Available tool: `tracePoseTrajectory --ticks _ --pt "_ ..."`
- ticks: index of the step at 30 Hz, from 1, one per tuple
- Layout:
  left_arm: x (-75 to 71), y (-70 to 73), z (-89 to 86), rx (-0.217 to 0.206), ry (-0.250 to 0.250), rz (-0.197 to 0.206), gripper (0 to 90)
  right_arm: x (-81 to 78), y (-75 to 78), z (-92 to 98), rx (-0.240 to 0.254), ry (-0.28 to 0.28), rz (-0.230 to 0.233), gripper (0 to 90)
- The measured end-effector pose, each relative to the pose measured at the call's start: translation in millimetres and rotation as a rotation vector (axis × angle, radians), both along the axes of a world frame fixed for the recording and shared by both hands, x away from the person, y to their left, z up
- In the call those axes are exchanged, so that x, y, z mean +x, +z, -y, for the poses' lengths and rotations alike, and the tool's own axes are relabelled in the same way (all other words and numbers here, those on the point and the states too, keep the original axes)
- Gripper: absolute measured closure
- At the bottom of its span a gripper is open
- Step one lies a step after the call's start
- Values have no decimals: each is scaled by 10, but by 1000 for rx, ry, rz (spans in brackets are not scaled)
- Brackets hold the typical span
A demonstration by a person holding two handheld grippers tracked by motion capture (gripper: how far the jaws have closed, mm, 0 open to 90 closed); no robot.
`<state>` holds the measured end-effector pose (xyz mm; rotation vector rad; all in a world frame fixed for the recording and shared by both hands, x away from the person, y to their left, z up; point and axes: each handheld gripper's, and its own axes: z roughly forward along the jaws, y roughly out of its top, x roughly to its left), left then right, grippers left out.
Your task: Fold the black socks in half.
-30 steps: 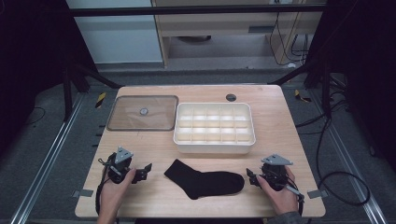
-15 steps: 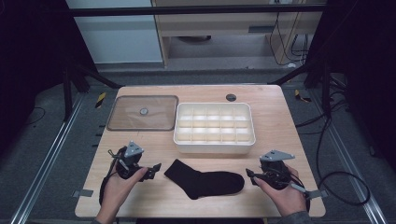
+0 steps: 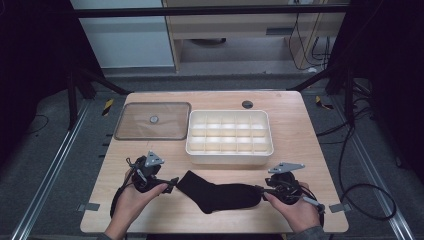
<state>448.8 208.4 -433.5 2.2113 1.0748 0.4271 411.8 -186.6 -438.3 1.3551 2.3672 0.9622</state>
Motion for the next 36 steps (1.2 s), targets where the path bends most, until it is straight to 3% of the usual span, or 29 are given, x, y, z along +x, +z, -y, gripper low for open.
tracePoseTrajectory --ticks 3,5,10,13,21,25,30,33,34,36 --pt "-7 10 15 10 2 7 152 2 21 7 3 -6 3 541" --pt "8 14 29 11 -3 -11 153 7 36 1 -1 -7 2 536" --pt "92 -50 92 25 -3 -53 176 59 -83 0 -15 -6 -60 523" --pt "121 -74 98 30 4 -64 186 104 -143 24 -9 -10 -74 543" --pt "89 -120 169 30 -8 -67 234 127 -172 -38 17 -12 -101 561" --pt "75 -131 218 37 -21 -70 254 122 -223 -106 0 0 -113 519" --pt "81 -130 263 38 -30 -74 286 157 -338 -132 -21 -5 -157 543" --pt "95 -126 275 43 -29 -76 300 168 -358 -148 -29 0 -164 638" --pt "100 -127 279 40 -25 -77 314 168 -359 -175 -33 14 -170 740" --pt "105 -127 288 50 -19 -81 321 165 -353 -187 -39 24 -160 778"
